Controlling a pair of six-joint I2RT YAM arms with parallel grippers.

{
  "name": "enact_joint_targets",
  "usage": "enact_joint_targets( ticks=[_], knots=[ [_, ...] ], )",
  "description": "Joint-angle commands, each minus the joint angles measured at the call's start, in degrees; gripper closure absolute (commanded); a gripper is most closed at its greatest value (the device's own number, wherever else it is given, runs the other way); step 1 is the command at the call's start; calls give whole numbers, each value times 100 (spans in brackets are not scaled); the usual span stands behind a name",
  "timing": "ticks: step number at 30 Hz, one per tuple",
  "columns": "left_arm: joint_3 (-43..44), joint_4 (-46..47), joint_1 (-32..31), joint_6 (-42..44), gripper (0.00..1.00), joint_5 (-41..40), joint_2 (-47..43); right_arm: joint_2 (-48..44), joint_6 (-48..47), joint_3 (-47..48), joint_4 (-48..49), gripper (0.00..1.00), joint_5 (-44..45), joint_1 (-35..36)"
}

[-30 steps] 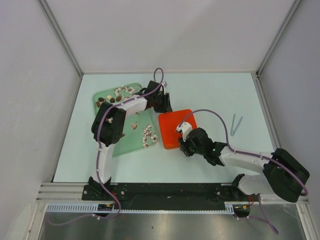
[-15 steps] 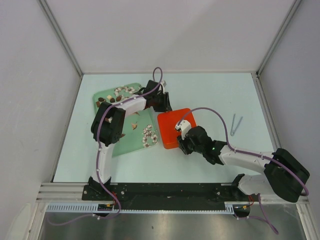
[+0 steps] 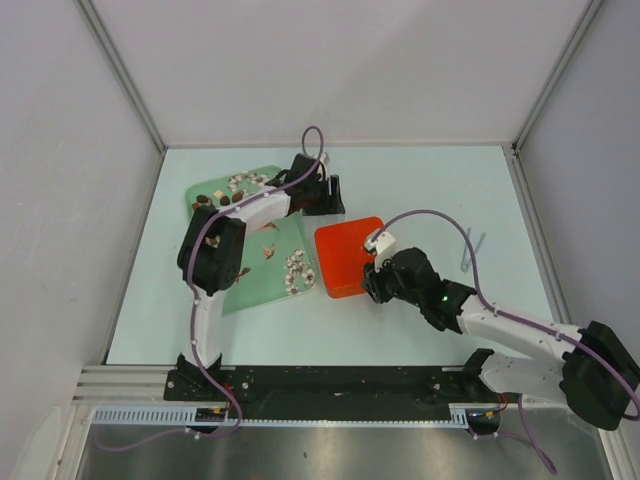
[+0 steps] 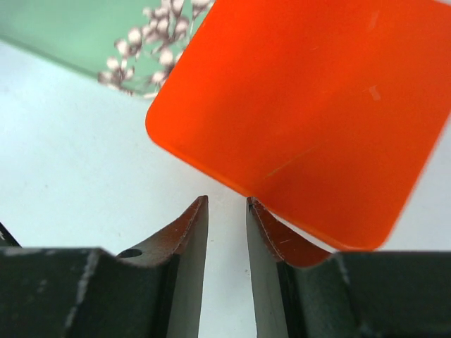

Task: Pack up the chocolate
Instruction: Close the box lid on the packing box.

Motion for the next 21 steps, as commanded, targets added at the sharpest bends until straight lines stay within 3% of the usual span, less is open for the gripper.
enact_joint_targets(
  ticks=[1,7,12,15,21],
  knots=[
    [-186,440,39,-106,28,-605,-1194,-534,404,312,-299,67,-44,-411],
    [-1513,986,22,-668,20,-1107,-2494,-500,835,427,-361,62,-159,-1080],
    [-3128,1643,-22,-1152,13,-1195,-3671,-262,1581,436,-248,48,-526,-2029],
    [-3841,1900,-110,-1433,11,-1169,-4129,-87,1758,444,-115,41,-791,-2336],
    [-4494,2199,-426,-1671,9,-896,-4360,370,1934,541,210,40,-1099,-2531]
  ],
)
